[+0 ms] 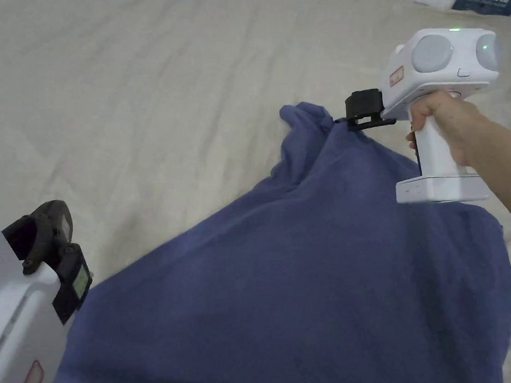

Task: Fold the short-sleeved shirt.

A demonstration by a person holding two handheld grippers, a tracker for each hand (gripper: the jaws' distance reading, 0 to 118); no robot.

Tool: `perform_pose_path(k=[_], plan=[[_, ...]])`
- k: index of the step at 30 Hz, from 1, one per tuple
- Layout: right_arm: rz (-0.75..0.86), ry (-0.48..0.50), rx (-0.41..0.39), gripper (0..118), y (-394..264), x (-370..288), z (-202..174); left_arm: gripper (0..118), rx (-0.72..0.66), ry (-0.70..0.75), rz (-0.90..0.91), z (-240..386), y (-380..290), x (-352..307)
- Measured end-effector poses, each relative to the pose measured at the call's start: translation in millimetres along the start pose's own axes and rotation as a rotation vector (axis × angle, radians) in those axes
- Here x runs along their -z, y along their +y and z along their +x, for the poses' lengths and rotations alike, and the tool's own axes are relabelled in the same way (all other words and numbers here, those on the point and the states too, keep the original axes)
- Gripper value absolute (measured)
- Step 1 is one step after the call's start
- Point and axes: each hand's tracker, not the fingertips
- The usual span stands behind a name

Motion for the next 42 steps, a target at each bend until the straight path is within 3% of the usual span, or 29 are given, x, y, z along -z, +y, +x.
perform_pose_path(k=[7, 12, 14, 16, 17, 20, 23, 24, 29, 36, 39, 42], plan=[[-0.099, -0.015, 0.008, 85, -1.2, 60.2, 4.1, 0, -0.011, 0.028, -0.058, 0.8, -15.3, 37.5], [-0.059, -0.008, 0.018, 65, -5.5, 75.0, 6.5, 0, -0.027, 0.033, -0.083, 5.2, -24.1, 49.7], [-0.063, 0.009, 0.012, 47, -7.0, 79.4, 5.7, 0, -0.025, 0.037, -0.092, 6.3, -27.2, 51.4], [-0.053, 0.061, 0.022, 13, -8.5, 79.6, 3.8, 0, -0.034, 0.043, -0.111, 5.3, -29.3, 53.8], [-0.041, 0.058, 0.028, 4, -7.7, 79.5, 3.5, 3, -0.055, 0.056, -0.129, 4.0, -29.6, 55.5], [-0.034, 0.056, 0.011, 4, -6.2, 73.6, 4.9, 34, -0.149, 0.066, -0.168, -8.4, -27.0, 57.5], [-0.009, 0.058, 0.005, 4, -8.3, 59.3, 9.1, 48, -0.215, 0.098, -0.18, -23.8, -16.9, 58.2], [-0.001, 0.062, 0.017, 4, -8.4, 52.9, 12.5, 67, -0.225, 0.107, -0.185, -28.9, -11.5, 58.6], [0.036, 0.055, 0.003, 4, -4.3, 26.4, 13.3, 116, -0.262, 0.143, -0.26, -56.5, 13.6, 53.0], [0.073, 0.04, 0.033, 4, -10.0, -1.7, 14.5, 118, -0.156, 0.25, -0.566, -89.1, -14.7, 50.7], [0.074, 0.034, 0.039, 4, -12.1, -7.1, 14.2, 118, -0.233, 0.267, -0.625, -98.5, -38.0, 50.4], [0.083, 0.032, 0.059, 4, -14.4, -10.5, 15.6, 105, -0.257, 0.237, -0.694, -96.7, -50.0, 49.6]])
